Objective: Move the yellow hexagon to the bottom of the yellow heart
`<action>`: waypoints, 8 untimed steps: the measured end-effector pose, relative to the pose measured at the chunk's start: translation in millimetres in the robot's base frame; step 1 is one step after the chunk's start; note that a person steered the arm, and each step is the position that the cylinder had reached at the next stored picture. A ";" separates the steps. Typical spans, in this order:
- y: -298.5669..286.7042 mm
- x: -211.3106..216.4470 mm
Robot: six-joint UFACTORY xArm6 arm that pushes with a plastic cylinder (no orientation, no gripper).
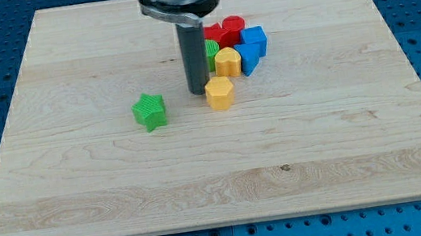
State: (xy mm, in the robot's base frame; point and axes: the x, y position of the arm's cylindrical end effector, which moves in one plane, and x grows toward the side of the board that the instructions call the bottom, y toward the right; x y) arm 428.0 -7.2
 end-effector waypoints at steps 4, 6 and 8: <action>22.9 -28.0; 32.9 -39.7; 35.8 -95.9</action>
